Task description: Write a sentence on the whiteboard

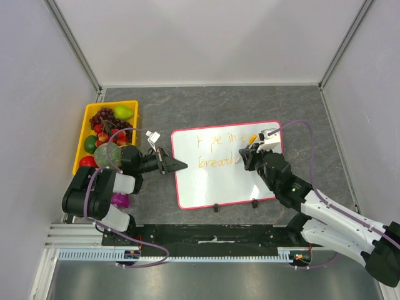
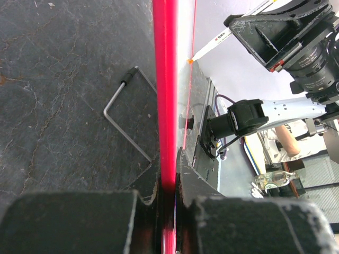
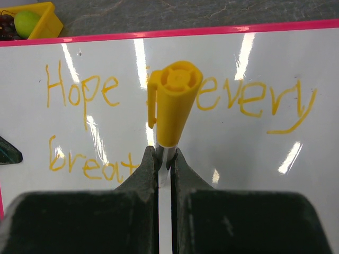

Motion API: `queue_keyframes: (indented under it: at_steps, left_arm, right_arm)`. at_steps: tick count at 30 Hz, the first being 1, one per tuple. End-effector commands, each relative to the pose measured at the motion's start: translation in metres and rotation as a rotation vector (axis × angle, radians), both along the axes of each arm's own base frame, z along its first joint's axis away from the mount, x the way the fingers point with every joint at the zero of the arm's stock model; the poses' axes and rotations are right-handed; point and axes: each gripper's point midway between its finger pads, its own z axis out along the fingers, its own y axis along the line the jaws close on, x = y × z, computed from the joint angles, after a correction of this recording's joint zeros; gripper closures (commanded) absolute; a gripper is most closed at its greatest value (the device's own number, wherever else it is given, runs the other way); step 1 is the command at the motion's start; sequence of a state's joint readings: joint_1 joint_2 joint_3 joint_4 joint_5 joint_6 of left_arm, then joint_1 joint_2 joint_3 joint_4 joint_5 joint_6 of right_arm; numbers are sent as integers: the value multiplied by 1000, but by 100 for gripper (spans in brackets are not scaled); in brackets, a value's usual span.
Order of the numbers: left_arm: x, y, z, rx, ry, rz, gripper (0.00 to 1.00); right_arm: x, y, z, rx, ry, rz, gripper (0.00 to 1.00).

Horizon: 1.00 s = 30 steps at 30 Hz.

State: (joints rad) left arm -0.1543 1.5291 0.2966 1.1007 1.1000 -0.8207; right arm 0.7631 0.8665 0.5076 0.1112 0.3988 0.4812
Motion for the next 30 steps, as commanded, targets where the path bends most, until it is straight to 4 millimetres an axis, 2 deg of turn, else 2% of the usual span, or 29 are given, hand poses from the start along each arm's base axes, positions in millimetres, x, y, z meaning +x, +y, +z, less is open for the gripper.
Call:
queue_keyframes:
  at_steps: [1, 4, 11, 15, 23, 30]
  left_arm:
    - [14, 3, -17, 73, -91, 57, 98]
    - [14, 3, -16, 73, -91, 59, 98]
    - [13, 3, -16, 73, -91, 57, 98]
    - [13, 4, -16, 73, -93, 58, 98]
    - [14, 4, -17, 73, -90, 60, 98]
    - [14, 3, -16, 73, -91, 60, 98]
  right_arm:
    - [-9, -13, -39, -96, 92, -10, 100]
    - [-9, -13, -30, -82, 76, -13, 100]
    - [-7, -3, 15, -1, 0, 23, 100]
    - [-9, 0, 29, 32, -23, 42, 100]
    - [-10, 0, 26, 29, -18, 46, 100]
    - [-12, -11, 26, 25, -32, 11, 100]
